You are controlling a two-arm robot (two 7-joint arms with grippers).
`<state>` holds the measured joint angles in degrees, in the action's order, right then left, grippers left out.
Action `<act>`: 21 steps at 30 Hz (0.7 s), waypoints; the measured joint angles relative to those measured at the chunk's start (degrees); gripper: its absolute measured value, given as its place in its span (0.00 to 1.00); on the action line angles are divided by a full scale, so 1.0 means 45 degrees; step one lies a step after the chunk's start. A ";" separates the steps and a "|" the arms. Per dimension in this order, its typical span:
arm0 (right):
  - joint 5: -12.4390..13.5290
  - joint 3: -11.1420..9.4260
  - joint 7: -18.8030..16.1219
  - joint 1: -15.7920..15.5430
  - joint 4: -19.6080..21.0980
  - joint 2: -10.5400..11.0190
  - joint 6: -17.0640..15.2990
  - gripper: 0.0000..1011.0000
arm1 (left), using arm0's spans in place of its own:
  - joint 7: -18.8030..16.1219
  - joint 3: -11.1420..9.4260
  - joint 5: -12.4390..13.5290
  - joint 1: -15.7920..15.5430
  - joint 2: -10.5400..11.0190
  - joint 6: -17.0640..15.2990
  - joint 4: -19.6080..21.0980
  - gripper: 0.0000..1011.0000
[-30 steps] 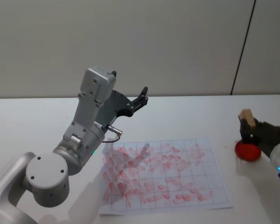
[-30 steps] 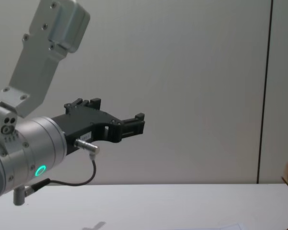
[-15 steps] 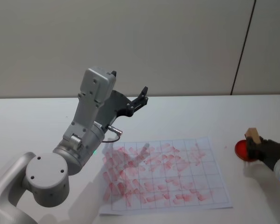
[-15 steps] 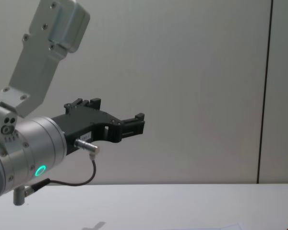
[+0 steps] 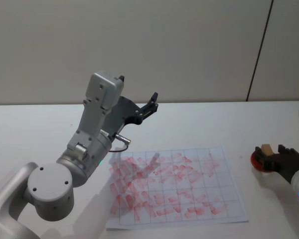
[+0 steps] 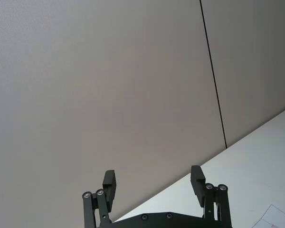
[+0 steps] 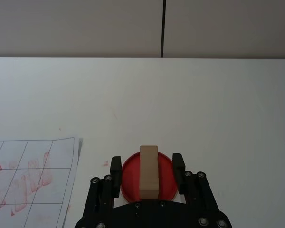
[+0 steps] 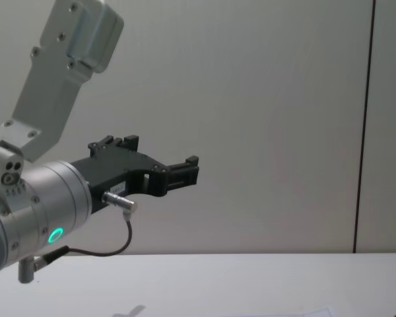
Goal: Use the one hand to pick up the stamp and affix it onto the A4 paper.
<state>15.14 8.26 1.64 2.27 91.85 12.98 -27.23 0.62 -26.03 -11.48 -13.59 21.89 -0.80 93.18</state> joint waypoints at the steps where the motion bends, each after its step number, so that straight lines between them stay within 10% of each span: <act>1: -0.0027 0.0002 -0.0020 -0.0003 0.0000 0.0002 0.0062 0.62 | 0.0000 0.0000 0.0000 0.0000 -0.0001 0.0000 0.0000 0.99; 14: -0.0658 0.0016 -0.0379 -0.0277 0.0545 0.0155 0.1601 0.99 | 0.0001 0.0000 0.0000 0.0000 0.0000 0.0000 0.0000 0.99; 21: -0.1060 -0.0025 -0.0580 -0.0530 0.1020 0.0323 0.2721 0.99 | 0.0000 0.0000 -0.0001 0.0000 -0.0001 0.0000 -0.0001 0.99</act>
<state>10.37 8.15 -0.97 -0.12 96.44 14.43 -14.98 0.62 -26.03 -11.48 -13.59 21.89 -0.80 93.17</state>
